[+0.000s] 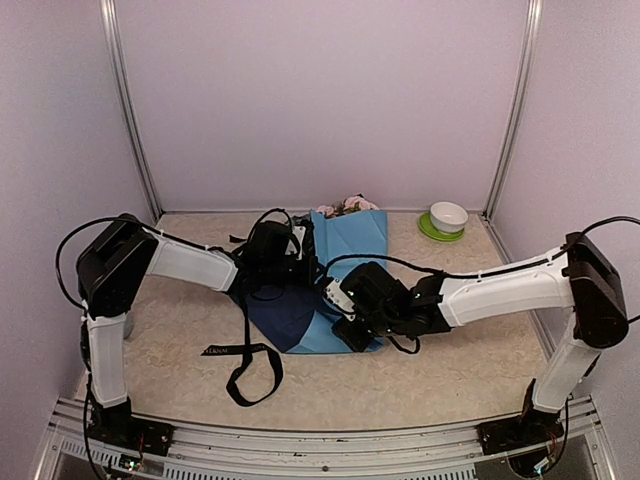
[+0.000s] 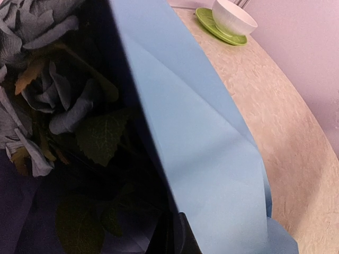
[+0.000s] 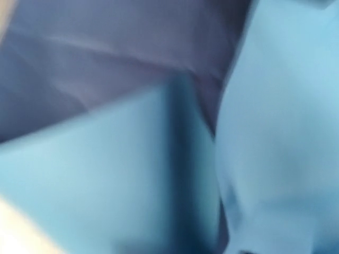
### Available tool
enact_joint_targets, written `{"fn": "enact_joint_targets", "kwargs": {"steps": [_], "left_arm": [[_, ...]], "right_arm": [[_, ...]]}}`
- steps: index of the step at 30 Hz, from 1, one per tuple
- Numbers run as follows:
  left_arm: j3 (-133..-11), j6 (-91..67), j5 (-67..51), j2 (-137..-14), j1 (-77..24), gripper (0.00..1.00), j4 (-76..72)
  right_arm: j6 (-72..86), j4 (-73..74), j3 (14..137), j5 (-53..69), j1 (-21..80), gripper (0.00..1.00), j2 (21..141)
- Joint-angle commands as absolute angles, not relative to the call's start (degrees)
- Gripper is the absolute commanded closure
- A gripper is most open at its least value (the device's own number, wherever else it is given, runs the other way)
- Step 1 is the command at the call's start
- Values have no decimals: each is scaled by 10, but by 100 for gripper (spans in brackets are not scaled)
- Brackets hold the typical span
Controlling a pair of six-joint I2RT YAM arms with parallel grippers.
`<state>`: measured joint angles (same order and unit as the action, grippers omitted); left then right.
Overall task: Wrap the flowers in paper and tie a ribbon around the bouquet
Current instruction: Fold the one-fourth-folded wrapping paper at the center of the board, then press the fold line on the 2/3-folded wrapping paper.
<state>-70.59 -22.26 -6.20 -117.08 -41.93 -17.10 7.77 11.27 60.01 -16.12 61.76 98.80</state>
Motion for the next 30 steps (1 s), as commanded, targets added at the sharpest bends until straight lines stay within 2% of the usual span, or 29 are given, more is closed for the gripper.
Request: {"fn": "enact_joint_targets", "kwargs": {"steps": [1, 4, 8, 10, 15, 19, 26, 30], "left_arm": [[-680, -214, -77, -1189, -419, 100, -210], [-670, -200, -75, -1189, -418, 100, -220], [-661, -199, -77, -1190, -416, 100, -230], [-660, -199, -81, -1191, -416, 100, -231], [-656, -200, -88, -1186, -416, 100, -236], [-658, -200, -89, -1184, -416, 100, -234], [-656, -192, -81, -1184, -416, 100, -231], [-657, -186, -87, -1184, -416, 100, -233]], "right_arm": [[64, 89, 577, -49, 620, 32, 888], [67, 66, 541, 57, 589, 23, 841], [114, 25, 514, 252, 495, 30, 832], [141, 4, 501, 286, 463, 36, 847], [168, 6, 493, 245, 431, 58, 908], [169, -1, 467, 222, 431, 71, 938], [194, -13, 389, 197, 434, 80, 938], [195, 36, 370, 182, 443, 79, 901]]}}
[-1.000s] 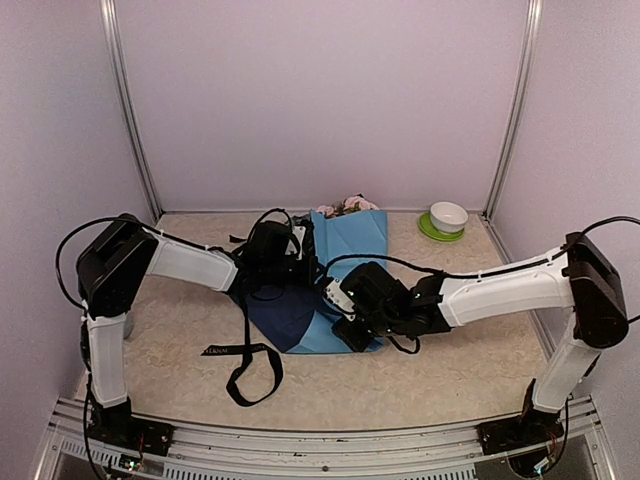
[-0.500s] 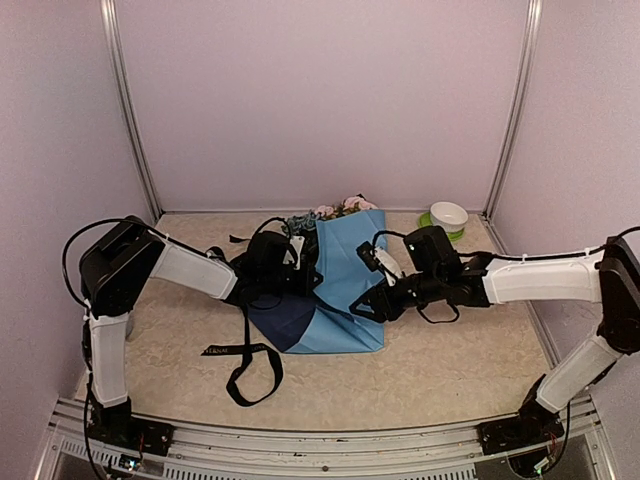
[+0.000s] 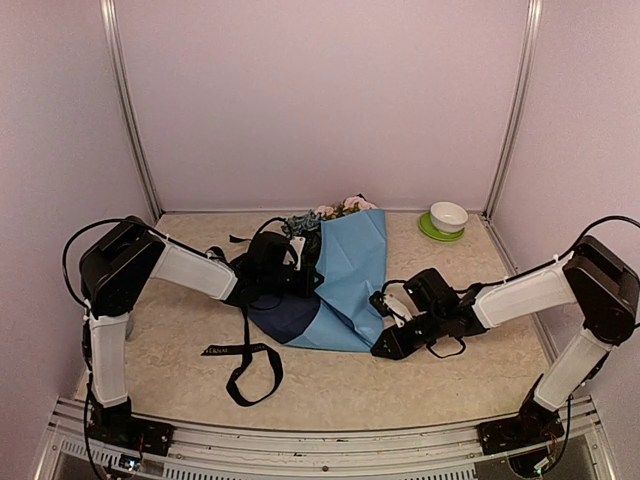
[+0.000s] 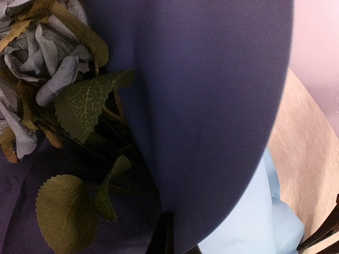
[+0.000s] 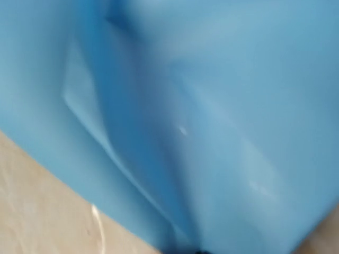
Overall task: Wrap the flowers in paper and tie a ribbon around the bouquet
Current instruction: Press the fold line on the 2/3-folded wrapping paper.
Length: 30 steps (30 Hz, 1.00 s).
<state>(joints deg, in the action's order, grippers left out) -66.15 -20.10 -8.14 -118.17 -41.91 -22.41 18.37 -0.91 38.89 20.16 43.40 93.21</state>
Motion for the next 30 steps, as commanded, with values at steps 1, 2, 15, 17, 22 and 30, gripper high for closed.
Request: {"fn": "enact_joint_targets", "kwargs": {"steps": [1, 2, 15, 17, 22, 30], "left_arm": [[-657, -186, -87, -1185, -416, 100, -233], [-657, -185, -87, -1186, -416, 100, -231], [-653, -192, -95, -1189, -416, 100, -240], [-650, -192, -94, -1185, -416, 100, -240], [-647, -190, -94, -1184, -416, 100, -240], [-643, -196, -94, -1185, -416, 100, -246]], "right_arm": [[194, 47, 369, 194, 442, 78, 883], [194, 52, 369, 211, 441, 76, 865], [326, 45, 404, 308, 318, 31, 913], [349, 0, 401, 340, 315, 34, 940], [425, -120, 370, 424, 316, 55, 988], [480, -173, 300, 443, 323, 75, 951]]}}
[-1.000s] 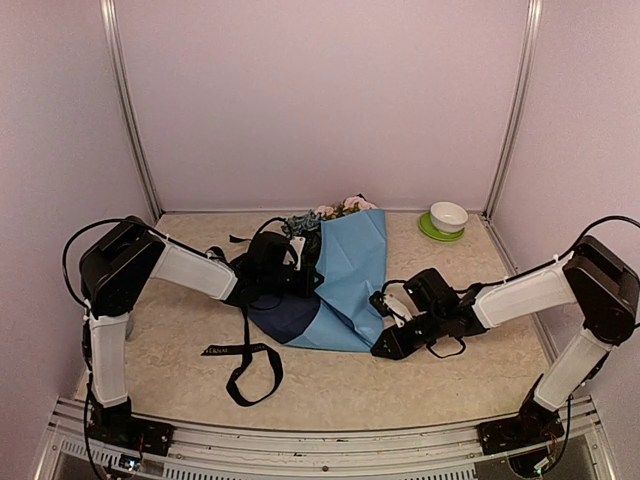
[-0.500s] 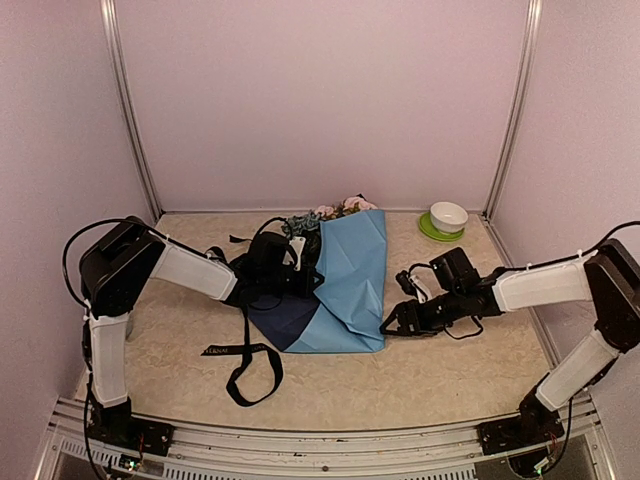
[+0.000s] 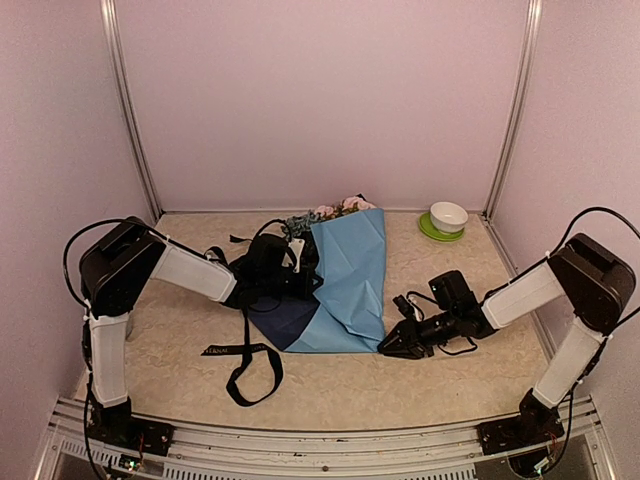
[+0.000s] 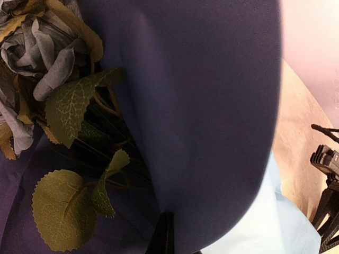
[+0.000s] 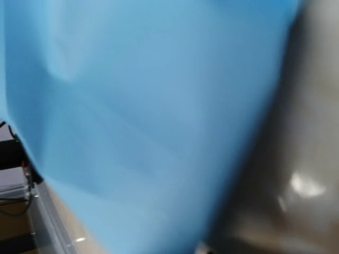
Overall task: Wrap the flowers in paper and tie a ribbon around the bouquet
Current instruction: Press the fold line on the 2/3-folded wrapping paper, then move the 2/3-folded wrapping paper to the center of the board.
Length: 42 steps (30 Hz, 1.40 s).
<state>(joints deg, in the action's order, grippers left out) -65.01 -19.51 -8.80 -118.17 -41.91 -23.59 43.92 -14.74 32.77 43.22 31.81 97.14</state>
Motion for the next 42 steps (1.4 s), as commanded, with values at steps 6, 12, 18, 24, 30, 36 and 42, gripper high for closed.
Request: {"fn": "enact_joint_targets", "kwargs": {"steps": [6, 12, 18, 24, 30, 36, 42], "left_arm": [[-629, -203, -92, -1181, -416, 100, -257], [-626, -195, -91, -1174, -416, 100, -251], [-631, -195, -97, -1180, -416, 100, -253], [-627, -196, -99, -1179, -416, 100, -252], [-628, -193, -95, -1180, -416, 100, -250], [-629, -193, -96, -1180, -416, 100, -250], [-617, -197, -83, -1172, -416, 100, -248]], "right_arm": [[474, -186, 312, 440, 326, 82, 969], [467, -165, 320, 427, 317, 65, 961], [488, -176, 303, 425, 293, 46, 918], [489, -182, 331, 423, 293, 42, 966], [520, -227, 348, 447, 309, 60, 1022], [544, -254, 329, 464, 318, 100, 1019], [546, -252, 291, 456, 319, 100, 995]]}}
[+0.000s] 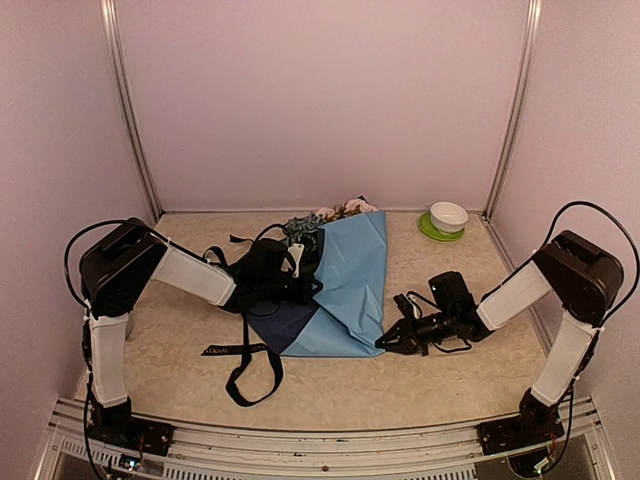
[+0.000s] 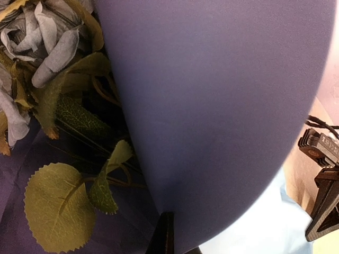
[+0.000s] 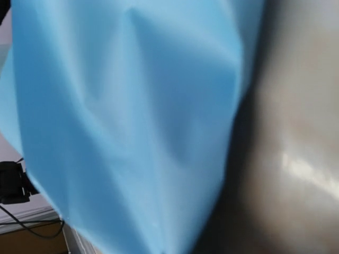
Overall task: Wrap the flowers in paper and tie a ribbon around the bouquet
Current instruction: Move the 2/3-folded wrapping paper to the center of the board, then press the fold line of the 2/3-folded wrapping paper.
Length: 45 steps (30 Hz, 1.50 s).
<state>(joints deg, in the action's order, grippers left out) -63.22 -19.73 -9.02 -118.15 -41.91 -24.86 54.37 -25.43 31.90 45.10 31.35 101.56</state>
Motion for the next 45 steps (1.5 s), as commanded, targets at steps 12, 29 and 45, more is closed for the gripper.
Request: {"fn": "enact_joint_targets", "kwargs": {"steps": [12, 29, 45], "left_arm": [[-552, -239, -65, -1152, -445, 100, -286], [-525, -237, 59, -1043, -440, 53, -237], [-635, -123, 81, -1014, -690, 59, -125]], "right_arm": [[514, -175, 193, 419, 363, 100, 925], [509, -67, 224, 334, 424, 100, 846], [511, -75, 235, 326, 433, 100, 858]]}}
